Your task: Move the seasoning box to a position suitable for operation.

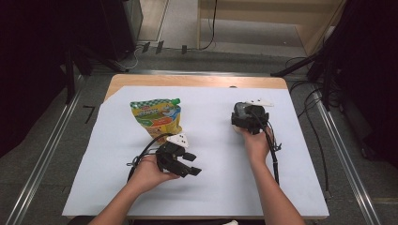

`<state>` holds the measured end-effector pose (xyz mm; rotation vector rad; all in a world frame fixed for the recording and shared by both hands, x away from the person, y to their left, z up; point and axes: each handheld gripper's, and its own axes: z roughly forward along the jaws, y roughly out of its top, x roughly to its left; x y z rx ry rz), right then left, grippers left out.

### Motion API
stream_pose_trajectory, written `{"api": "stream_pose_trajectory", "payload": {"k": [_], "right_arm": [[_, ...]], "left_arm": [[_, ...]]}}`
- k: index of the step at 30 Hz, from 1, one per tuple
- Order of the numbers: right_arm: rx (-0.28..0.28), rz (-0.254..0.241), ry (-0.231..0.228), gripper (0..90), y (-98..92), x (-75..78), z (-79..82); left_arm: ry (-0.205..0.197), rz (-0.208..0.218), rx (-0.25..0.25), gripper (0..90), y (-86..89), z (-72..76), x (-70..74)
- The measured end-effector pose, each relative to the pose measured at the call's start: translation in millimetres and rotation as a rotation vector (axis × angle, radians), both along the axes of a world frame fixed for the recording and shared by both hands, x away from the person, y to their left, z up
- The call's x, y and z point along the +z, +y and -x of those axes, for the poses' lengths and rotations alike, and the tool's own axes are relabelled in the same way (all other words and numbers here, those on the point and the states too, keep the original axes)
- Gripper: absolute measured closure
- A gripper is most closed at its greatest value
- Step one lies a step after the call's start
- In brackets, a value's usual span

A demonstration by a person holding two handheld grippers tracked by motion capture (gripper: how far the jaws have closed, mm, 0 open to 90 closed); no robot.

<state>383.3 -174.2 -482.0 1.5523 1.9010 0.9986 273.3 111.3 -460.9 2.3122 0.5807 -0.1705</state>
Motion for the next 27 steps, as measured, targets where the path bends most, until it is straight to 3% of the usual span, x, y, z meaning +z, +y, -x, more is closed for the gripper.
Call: {"api": "stream_pose_trajectory", "payload": {"k": [6, 11, 14, 17, 19, 27], "right_arm": [[0.070, 0.004, -0.012, 16.6, -7.7, 10.2, 17.8], [0.148, 0.026, -0.033, 16.6, -12.1, 18.8, 44.2], [0.175, 0.028, -0.035, 16.6, -12.4, 20.5, 52.9], [0.240, 0.029, -0.036, 16.6, -12.6, 22.0, 69.7], [0.248, 0.032, -0.036, 16.6, -12.4, 21.8, 72.6], [0.296, -0.026, -0.011, 16.6, -12.3, 11.4, 87.8]], "left_arm": [[-0.001, -0.003, 0.006, 41.2, 1.9, -1.8, -0.7], [0.004, -0.005, 0.008, 41.2, 1.6, -2.9, -1.9], [0.003, -0.005, 0.012, 41.2, 1.8, -3.3, -2.4], [0.003, -0.005, 0.013, 41.2, 2.6, -4.0, -2.3], [0.001, -0.009, 0.015, 41.2, 2.8, -4.1, -2.4], [-0.004, -0.010, 0.023, 41.3, 7.2, -3.7, 0.7]]}}
